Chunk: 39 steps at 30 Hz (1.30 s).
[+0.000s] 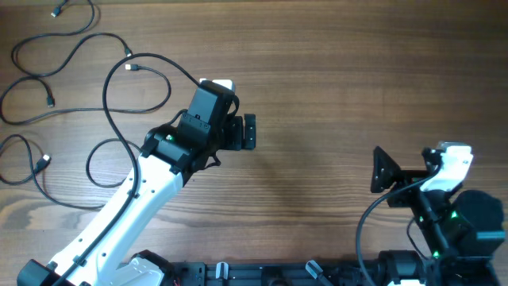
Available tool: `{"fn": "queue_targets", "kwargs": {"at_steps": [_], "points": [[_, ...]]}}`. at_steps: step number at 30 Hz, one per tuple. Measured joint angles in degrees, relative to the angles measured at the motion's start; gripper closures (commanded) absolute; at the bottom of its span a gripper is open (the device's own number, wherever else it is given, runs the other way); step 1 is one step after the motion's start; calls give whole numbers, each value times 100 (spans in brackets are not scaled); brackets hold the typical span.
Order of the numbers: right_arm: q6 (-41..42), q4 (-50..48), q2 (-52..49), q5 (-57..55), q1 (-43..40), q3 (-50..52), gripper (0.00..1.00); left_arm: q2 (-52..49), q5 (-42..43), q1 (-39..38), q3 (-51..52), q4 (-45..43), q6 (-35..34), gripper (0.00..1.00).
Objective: Untangle cables
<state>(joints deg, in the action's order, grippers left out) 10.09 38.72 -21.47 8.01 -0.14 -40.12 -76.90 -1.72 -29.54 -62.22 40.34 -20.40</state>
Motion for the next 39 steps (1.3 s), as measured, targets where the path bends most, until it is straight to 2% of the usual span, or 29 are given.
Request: {"fn": "queue_targets", "kwargs": {"at_steps": [7, 11, 23, 31, 36, 39], "points": [[-129, -2441, 739, 413, -105, 1816, 0, 0, 0, 0, 0, 0, 0, 0], [-68, -3128, 997, 448, -105, 2330, 0, 0, 0, 0, 0, 0, -2, 0], [63, -4022, 1644, 437, -79, 3220, 0, 0, 0, 0, 0, 0, 0, 0], [503, -4623, 1954, 20, 162, 3823, 0, 0, 0, 0, 0, 0, 0, 0], [549, -4461, 2031, -103, 162, 3967, 0, 0, 0, 0, 0, 0, 0, 0], [555, -3947, 2050, -125, 162, 3967, 0, 0, 0, 0, 0, -2, 0, 0]]}}
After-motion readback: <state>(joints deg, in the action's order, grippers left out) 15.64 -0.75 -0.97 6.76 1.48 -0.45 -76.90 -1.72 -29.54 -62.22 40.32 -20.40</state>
